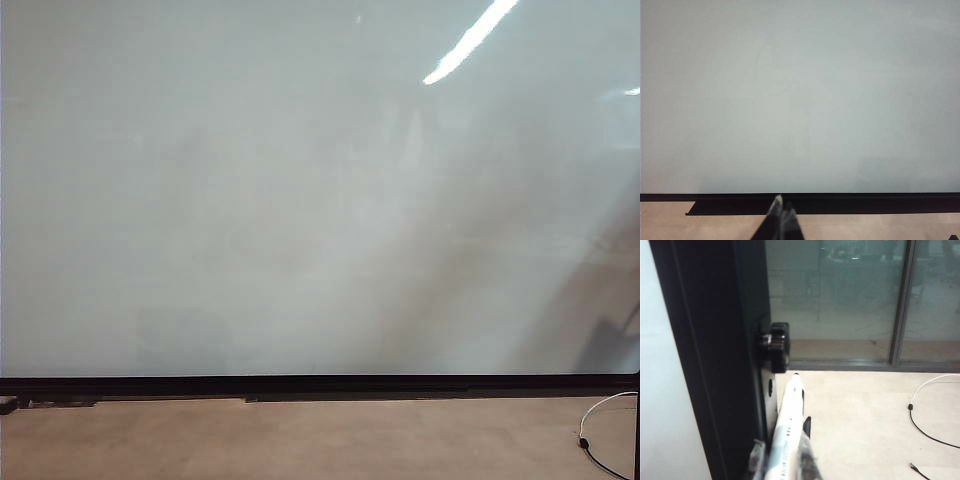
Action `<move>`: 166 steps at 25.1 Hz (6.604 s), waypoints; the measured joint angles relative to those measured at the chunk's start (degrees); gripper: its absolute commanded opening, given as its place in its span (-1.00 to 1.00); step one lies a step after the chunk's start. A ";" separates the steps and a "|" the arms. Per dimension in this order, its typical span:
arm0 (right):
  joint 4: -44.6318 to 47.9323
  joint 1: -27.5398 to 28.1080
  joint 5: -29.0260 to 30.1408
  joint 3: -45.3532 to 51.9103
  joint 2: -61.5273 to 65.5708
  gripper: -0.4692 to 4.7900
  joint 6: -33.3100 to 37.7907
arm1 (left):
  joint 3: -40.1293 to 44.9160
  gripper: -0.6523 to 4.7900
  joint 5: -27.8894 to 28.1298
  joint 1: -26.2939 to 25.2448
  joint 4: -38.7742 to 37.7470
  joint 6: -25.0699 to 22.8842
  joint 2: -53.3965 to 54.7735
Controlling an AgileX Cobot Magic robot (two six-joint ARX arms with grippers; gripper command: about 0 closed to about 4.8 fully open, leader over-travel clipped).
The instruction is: Pick up the pen on the shelf to the right of the whiteboard and draw a rectangle.
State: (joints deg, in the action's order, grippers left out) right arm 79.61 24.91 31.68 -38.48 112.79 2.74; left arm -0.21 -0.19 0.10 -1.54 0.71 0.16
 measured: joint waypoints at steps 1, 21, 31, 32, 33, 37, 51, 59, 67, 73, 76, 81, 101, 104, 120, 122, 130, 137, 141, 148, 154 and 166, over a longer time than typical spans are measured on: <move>0.00 0.00 0.00 0.00 0.00 -0.83 0.00 | 0.00 -0.78 0.00 0.00 0.00 -0.02 0.00; -0.70 1.44 -0.28 0.07 -2.45 -0.85 0.26 | 0.00 -0.78 0.00 0.00 0.00 -0.02 0.00; -0.90 4.44 -9.60 5.49 -12.41 -0.85 0.17 | 0.00 -0.78 0.00 0.00 0.00 0.00 0.00; -0.68 3.52 -12.57 7.32 -15.63 -0.85 0.20 | 0.00 -0.78 0.02 0.00 0.00 0.00 0.00; -0.90 2.91 -14.14 8.50 -17.27 -0.85 0.20 | 0.00 -0.78 0.02 0.00 0.00 -0.02 0.00; -2.38 -1.16 -21.11 16.46 -26.86 -0.85 0.20 | 0.00 -0.78 0.00 0.00 0.00 0.00 0.00; -12.17 -12.37 -28.28 31.56 -54.90 -0.85 -1.07 | 0.00 -0.78 0.00 0.00 0.00 -0.02 0.00; -22.21 -24.33 -27.10 31.39 -59.12 -0.85 -7.93 | 0.00 -0.78 0.00 0.00 0.00 0.00 0.00; -28.98 -37.20 -26.45 29.29 -58.77 -0.85 -14.97 | 0.00 -0.78 0.00 0.00 0.00 0.00 0.00; -35.47 -43.21 -25.53 23.80 -55.45 -0.85 -18.80 | 0.00 -0.78 0.00 0.00 0.00 -0.02 -0.02; -37.92 -45.81 -25.49 20.70 -52.61 -0.85 -21.11 | 0.00 -0.78 0.00 0.00 0.00 0.00 0.00; -42.73 -49.22 -23.04 14.91 -45.86 -0.85 -24.79 | 0.00 -0.78 0.00 0.00 0.00 -0.02 -0.02; -43.50 -51.41 -16.61 3.80 -30.53 -0.85 -31.30 | 0.00 -0.78 0.00 0.00 0.00 -0.02 0.02; -43.41 -51.41 -16.63 3.28 -30.56 -0.85 -33.00 | 0.00 -0.78 0.00 0.00 0.00 -0.02 0.02; -44.59 -51.41 -20.79 2.10 -30.53 -0.85 -39.58 | 0.00 -0.78 0.00 0.00 0.00 -0.02 0.02; -44.57 -51.41 -21.09 2.10 -30.53 -0.85 -39.95 | 0.00 -0.78 0.00 0.00 0.00 -0.02 0.02; -44.48 -51.39 -21.14 2.10 -30.53 -0.85 -40.76 | 0.00 -0.78 0.00 0.00 0.00 0.00 0.02; -44.44 -51.17 -19.47 1.79 -29.92 -0.85 -41.18 | 0.00 -0.78 0.00 0.00 0.00 -0.02 0.02; -45.20 -51.17 -19.47 0.17 -28.35 -0.85 -41.24 | 0.00 -0.78 0.00 0.00 0.00 -0.02 0.00; -46.07 -51.19 -19.06 -0.96 -27.82 -0.85 -41.29 | 0.00 -0.78 0.00 0.00 0.00 0.00 0.00; -46.49 -51.21 -19.47 -1.25 -28.57 -0.85 -41.64 | 0.00 -0.78 0.00 0.00 0.00 -0.02 0.00; -46.49 -51.21 -19.50 -1.33 -30.05 -0.85 -41.83 | 0.00 -0.78 0.00 0.00 0.00 0.00 -0.02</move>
State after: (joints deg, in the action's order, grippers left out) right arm 33.12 -26.30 12.19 -39.81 82.74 -39.09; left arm -0.21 -0.19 0.10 -1.54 0.71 0.14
